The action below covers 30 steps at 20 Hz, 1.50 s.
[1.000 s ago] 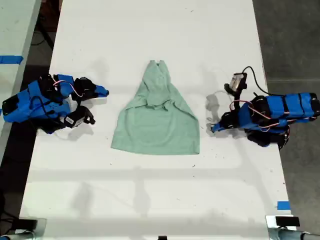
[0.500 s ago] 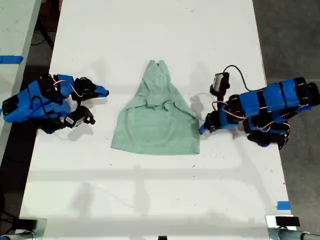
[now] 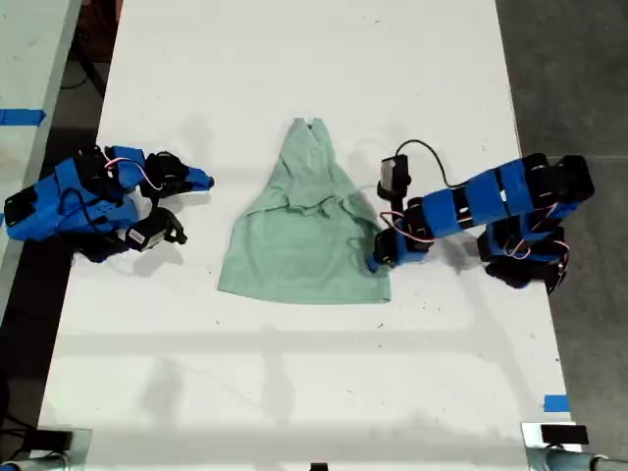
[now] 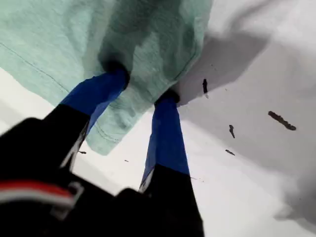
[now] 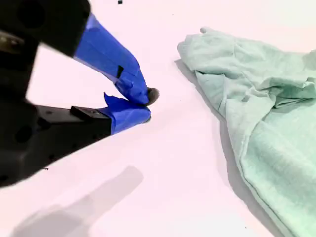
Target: Fold t shirt
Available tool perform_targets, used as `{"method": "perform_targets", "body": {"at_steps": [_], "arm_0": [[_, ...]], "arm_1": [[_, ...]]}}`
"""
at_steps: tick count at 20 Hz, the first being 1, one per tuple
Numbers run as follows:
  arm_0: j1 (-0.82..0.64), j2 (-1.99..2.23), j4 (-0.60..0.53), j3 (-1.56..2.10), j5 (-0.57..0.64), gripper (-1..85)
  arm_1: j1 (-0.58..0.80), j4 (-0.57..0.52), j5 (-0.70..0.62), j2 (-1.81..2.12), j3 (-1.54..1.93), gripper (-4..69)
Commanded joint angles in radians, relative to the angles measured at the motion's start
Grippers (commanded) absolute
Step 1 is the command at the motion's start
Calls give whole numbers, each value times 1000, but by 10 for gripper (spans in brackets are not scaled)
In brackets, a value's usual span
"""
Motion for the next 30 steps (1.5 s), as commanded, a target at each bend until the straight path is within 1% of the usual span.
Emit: {"method": "perform_targets", "body": {"at_steps": [1,3,8,11,12,15,19,21,24,25,26,28,30], "arm_0": [[12,9,-12,11,6,-1],[12,9,-12,11,6,-1],[12,9,-12,11,5,-1],[11,9,-12,11,5,-1],[9,9,-12,11,5,-1],[9,9,-12,11,5,-1],[14,9,-12,11,5,-1],[14,9,-12,11,5,-1],[15,9,-12,11,6,-1],[17,9,-12,11,6,-1],[17,9,-12,11,6,-1],[17,9,-12,11,8,-1],[17,9,-12,11,8,-1]], "arm_1": [[-14,-12,15,-18,-32,16],[-14,31,12,-15,-66,17],[17,213,-28,35,-207,15],[25,319,-69,51,-385,15],[21,331,-92,26,-462,15],[3,267,-187,-78,-655,15],[-3,176,-235,-275,-845,15],[0,78,-282,-382,-874,15],[-2,-21,-322,-506,-907,30],[-2,-46,-327,-528,-907,39],[-3,-58,-333,-538,-908,66],[-8,-51,-327,-532,-911,140],[-12,-34,-324,-499,-914,154]]}}
